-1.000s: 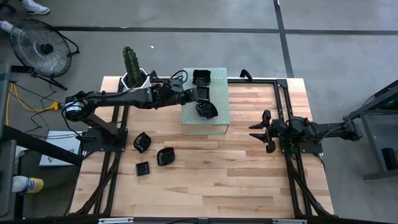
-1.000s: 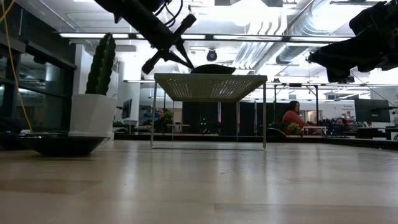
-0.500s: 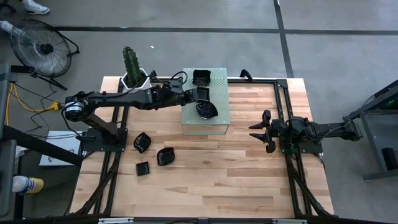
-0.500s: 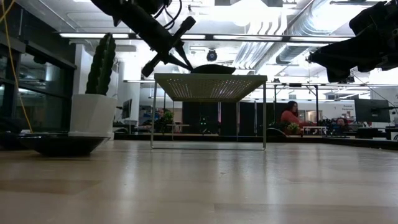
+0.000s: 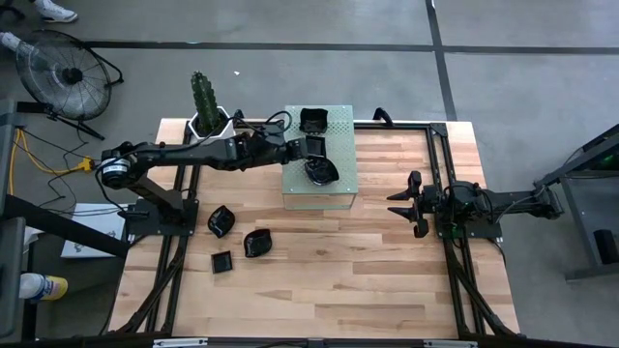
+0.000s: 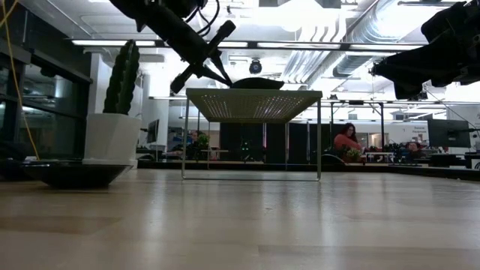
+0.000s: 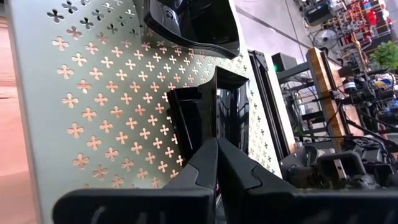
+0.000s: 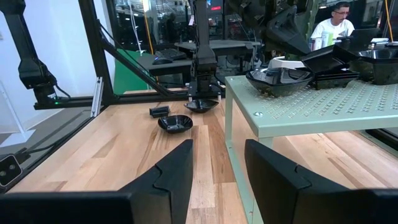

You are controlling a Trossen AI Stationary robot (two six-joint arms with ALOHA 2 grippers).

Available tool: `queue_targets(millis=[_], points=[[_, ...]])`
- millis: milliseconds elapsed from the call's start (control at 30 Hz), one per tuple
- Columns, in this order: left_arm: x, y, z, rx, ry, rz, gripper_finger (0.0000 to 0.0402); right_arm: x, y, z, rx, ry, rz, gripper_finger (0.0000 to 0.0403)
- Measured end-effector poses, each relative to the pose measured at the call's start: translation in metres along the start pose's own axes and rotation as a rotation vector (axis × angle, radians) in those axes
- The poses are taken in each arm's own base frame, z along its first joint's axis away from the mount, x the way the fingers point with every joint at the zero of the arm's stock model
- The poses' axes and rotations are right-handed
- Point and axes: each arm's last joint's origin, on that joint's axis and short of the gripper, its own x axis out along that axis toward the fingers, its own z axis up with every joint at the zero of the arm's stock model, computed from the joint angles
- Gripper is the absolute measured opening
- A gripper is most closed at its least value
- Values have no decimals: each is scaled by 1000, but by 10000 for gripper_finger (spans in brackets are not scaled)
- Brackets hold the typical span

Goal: Pick & Place Mini shaped plates
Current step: Stack the black square plate on top of the black square plate on the shelf

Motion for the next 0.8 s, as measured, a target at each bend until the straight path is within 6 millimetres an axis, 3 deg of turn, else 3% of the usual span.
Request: queue_targets(millis=[167,533,800], points=[[0,0,0,2,8,-4,13,0,0,0,0,0,0,140],[0,0,0,8,8,-4,92,0,0,0,0,0,0,140],[-3,-1,1,128,-8,-4,108,0,0,0,0,0,0,140]])
